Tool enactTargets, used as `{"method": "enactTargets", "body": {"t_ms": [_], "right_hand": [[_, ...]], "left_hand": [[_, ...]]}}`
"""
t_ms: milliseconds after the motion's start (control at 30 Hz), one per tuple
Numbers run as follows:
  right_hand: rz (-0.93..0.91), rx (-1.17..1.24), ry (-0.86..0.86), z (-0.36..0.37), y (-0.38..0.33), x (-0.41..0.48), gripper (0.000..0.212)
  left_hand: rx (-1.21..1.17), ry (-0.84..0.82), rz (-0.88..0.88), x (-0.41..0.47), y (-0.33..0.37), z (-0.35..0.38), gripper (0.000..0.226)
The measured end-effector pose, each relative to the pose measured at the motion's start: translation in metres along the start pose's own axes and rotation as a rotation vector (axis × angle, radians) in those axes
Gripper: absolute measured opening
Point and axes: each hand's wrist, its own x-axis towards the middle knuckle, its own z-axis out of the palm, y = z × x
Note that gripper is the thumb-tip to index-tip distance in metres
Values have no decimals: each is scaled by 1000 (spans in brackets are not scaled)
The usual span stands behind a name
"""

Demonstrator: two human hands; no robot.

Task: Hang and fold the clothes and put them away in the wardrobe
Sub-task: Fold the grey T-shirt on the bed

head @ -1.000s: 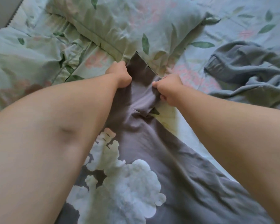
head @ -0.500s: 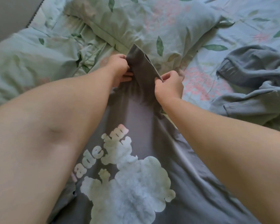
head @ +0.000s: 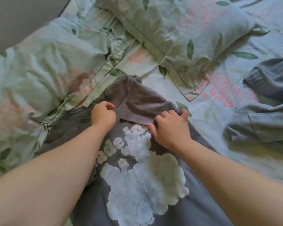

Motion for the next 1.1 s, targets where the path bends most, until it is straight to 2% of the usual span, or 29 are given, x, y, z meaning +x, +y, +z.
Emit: {"method": "enactTargets", "body": {"t_ms": [133,167,233,300,367,433,467,533,600,733,800,833,900,1000,1100], "right_hand": [[-46,-3,83,-11,-16,37,16],[-41,38,79,-14,-23,49,17],[38,193,74,-23,-39,76,31],[225,333,114,-30,-54,106,43],[446,387,65,-30,-60,137,59],[595,448,-74,-26,-60,162,67],[605,474,-144,-22,-59,172,63],[553,498,-234,-17,-57,190,46],[499,380,-297,-13,-55,203,33],[422,226,-249,-14,-56,216,23],[441,218,-229,-18,-58,225,19],[448,214,-201,-19,-57,230,22],[473,211,-167,-21,-55,238,28],[587,310,-204,-18,-55,232,4],[673,472,-204,-5,-53,233,13]], "left_hand": [[96,177,88,-10,-40,-33,28],[129,203,90,-12,-50,-44,29],[216,257,54,-13,-69,-67,30],[257,306,-61,-9,-91,-88,29],[301,329,-220,-2,-115,-106,28],[378,293,-330,4,-140,-118,29],[399,257,-354,7,-151,-122,31],[390,184,-364,14,-169,-128,34],[382,151,-358,22,-181,-132,38],[432,37,-327,41,-194,-140,38],[447,-2,-275,48,-200,-144,25],[457,-15,-248,50,-202,-146,16],[462,-24,-182,57,-205,-151,23],[429,56,-146,60,-209,-154,27],[446,52,-174,59,-210,-147,19]]}}
